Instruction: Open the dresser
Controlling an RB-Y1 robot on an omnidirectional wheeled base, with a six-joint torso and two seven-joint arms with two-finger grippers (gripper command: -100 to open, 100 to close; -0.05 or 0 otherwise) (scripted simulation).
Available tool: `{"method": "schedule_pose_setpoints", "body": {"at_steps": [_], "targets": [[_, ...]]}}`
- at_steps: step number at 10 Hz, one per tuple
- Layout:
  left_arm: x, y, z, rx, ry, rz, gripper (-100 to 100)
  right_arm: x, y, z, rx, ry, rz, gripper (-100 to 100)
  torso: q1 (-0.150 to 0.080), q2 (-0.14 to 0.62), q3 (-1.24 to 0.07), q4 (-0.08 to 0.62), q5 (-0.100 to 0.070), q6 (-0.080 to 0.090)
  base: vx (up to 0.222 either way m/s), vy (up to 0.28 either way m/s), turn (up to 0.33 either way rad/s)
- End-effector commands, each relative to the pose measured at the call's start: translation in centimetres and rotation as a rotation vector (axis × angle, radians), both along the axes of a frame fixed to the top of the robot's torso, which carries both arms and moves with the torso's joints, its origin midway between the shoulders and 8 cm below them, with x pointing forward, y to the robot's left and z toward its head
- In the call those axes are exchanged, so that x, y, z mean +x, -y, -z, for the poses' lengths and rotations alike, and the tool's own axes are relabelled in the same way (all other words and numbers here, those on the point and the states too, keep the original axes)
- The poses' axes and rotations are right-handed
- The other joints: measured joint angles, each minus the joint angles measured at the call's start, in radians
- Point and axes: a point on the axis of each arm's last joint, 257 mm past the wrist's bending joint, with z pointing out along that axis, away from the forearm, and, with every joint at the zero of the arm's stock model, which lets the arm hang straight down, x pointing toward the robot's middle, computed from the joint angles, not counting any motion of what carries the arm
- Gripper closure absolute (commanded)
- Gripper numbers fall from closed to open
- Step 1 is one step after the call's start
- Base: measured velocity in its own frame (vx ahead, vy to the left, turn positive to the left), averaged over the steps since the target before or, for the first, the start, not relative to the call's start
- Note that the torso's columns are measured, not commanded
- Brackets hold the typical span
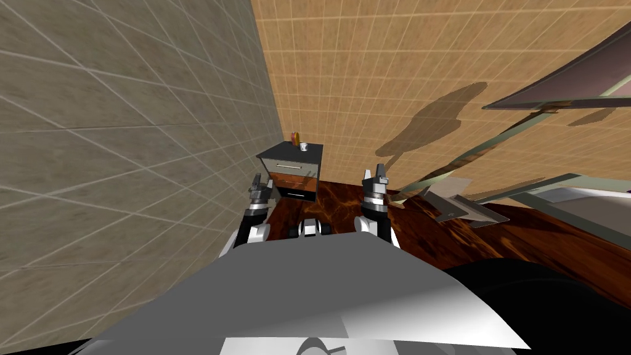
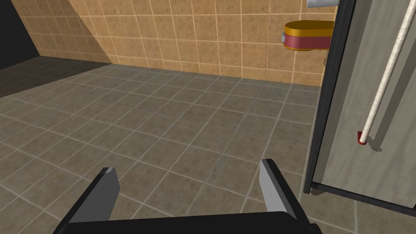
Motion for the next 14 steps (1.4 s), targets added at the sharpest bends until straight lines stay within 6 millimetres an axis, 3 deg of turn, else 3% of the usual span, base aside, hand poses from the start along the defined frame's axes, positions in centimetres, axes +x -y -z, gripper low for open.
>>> {"method": "schedule_pose_setpoints", "body": {"at_steps": [1,14], "targets": [[0.8,0.1,1.9,0.014,-0.027,0.004,-100,0.0,0.0,0.0,0.0,0.0,0.0,0,0.0,0.0,0.0,0.0,0.0,0.0,0.091,-0.004,-0.039],[3.5,1.4,9.3,0.03,-0.132,0.012,-100,0.0,0.0,0.0,0.0,0.0,0.0,0,0.0,-0.002,-0.001,-0.001,0.0,0.0,0.076,-0.001,-0.035]]}}
